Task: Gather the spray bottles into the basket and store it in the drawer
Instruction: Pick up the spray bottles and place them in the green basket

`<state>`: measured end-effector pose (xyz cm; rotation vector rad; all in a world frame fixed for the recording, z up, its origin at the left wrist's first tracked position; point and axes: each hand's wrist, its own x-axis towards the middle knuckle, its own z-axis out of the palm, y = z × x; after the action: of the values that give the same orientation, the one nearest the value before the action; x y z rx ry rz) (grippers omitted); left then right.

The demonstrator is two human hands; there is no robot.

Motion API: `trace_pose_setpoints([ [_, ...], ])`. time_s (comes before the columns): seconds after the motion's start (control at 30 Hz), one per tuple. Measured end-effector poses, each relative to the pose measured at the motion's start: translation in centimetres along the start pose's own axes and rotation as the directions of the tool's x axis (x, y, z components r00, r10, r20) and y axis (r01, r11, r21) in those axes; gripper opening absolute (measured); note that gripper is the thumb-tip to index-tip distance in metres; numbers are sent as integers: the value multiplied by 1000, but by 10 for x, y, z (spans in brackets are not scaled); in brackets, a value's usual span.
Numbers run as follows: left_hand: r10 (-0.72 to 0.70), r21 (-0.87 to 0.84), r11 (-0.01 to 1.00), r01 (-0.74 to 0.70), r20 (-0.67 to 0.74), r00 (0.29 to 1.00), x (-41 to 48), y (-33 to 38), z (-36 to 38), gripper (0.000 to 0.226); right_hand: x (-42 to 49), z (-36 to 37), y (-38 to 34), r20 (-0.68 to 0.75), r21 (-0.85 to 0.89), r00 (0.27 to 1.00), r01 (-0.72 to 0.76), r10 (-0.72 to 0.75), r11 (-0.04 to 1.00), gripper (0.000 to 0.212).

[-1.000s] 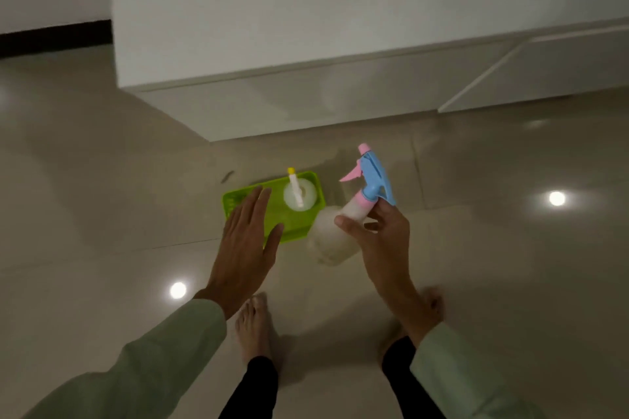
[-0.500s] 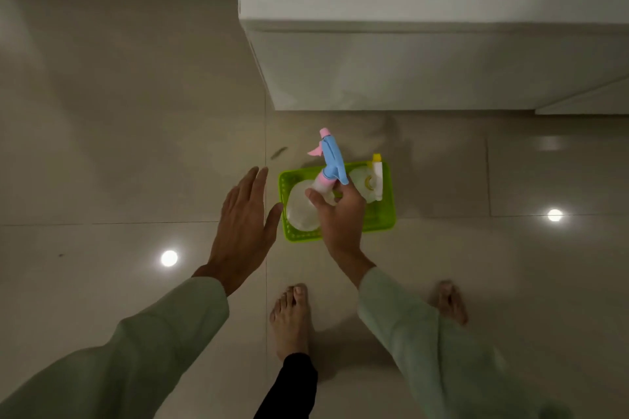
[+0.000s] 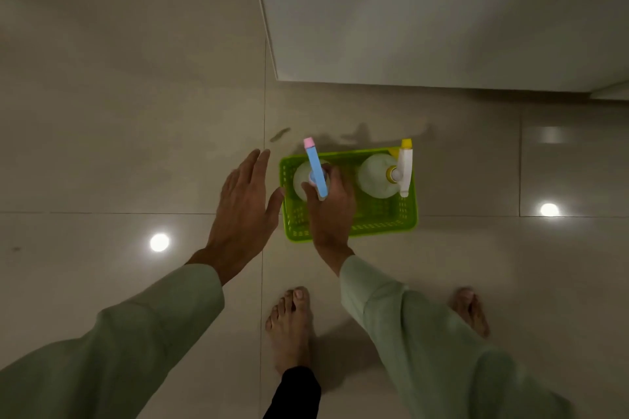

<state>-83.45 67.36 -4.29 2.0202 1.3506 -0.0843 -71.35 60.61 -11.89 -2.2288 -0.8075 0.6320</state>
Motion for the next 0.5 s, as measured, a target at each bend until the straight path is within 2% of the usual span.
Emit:
trace_pose_setpoints([
  [0.17,1,6,1000,-1,2,1000,4,4,1,62,2,-2,2,29,-28,1000,14,-13,1000,40],
  [0.33,11,-2,1000,-11,-9,1000,-3,19,-10,61,-2,-18,-1,109,29,993,-52,49,998,50],
  [0.37,14,-5,1000,-14,-10,1000,-5,24,-13,61,-3,-24,1,138,28,989,-49,45,998,54],
  [0.5,22,-7,1000,-22,-29,999,-20,47,-32,60,-12,-76,-6,350,73,937,-23,-5,997,92],
])
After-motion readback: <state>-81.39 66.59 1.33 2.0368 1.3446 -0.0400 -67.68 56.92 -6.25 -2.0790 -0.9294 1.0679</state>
